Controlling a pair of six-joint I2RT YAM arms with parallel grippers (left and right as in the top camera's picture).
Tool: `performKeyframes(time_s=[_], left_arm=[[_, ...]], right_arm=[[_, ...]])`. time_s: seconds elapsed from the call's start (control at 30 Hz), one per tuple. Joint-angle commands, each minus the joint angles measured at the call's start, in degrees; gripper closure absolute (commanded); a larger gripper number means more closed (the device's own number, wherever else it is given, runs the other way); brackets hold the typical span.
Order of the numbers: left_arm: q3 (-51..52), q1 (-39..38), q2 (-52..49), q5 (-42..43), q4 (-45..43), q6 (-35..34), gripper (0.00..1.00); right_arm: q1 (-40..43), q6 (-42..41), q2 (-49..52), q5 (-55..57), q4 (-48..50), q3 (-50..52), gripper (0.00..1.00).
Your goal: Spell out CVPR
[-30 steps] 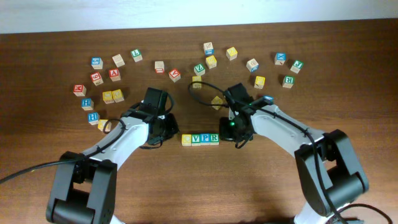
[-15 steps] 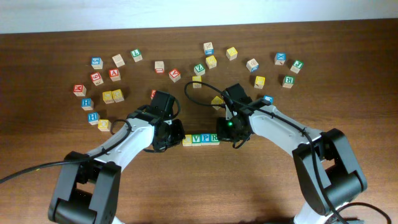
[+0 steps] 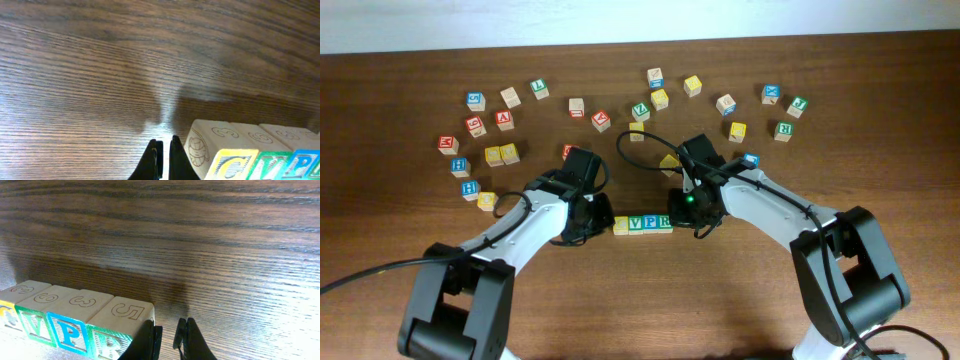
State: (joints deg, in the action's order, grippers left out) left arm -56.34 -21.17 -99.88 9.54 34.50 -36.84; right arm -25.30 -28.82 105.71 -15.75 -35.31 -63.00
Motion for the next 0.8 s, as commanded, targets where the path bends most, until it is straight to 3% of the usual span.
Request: performKeyframes(time_s=[0.0, 0.3, 0.4, 0.5, 0.57, 0.67, 0.7, 0.73, 0.77], left_arm=[[0.2, -0.2, -1.7, 3.7, -0.4, 2.1, 1.0], [0.2, -1.7, -2.3, 4.4, -0.7, 5.5, 1.0], [0.1, -1.3, -2.3, -1.2, 1.2, 5.4, 1.0], [0.1, 3.0, -2.3, -1.9, 2.8, 5.4, 1.0], [-0.7, 6.0, -1.8, -1.9, 5.3, 5.5, 1.0], [-1.0, 8.9, 5.7, -1.9, 8.0, 5.7, 1.0], [-1.0, 9.7, 10.6, -1.9, 9.9, 5.7, 1.0], [-1.0, 10.6, 17.2, -2.1, 13.1, 5.7, 0.88], [-1.0, 11.0, 21.4, -2.4, 15.6, 5.7, 0.64]], right_arm=[[-0.2, -0.7, 0.5, -0.3, 0.2, -0.2, 0.92], [-0.2, -0.6, 0.5, -0.3, 0.4, -0.2, 0.92], [0.0, -0.6, 0.5, 1.5, 0.2, -0.2, 0.92], [1.2, -0.6, 0.5, 2.1, -0.2, -0.3, 0.92], [2.4, -0.2, 0.4, 2.1, -0.5, -0.3, 0.87], [5.7, 0.0, -3.3, 4.0, -8.5, -4.0, 0.85], [7.3, 0.1, -7.3, 4.0, -12.3, -4.5, 0.66], [8.1, 0.0, -11.9, 4.2, -16.7, -4.5, 0.36], [8.1, 0.0, -16.9, 4.6, -20.6, -4.5, 0.02]])
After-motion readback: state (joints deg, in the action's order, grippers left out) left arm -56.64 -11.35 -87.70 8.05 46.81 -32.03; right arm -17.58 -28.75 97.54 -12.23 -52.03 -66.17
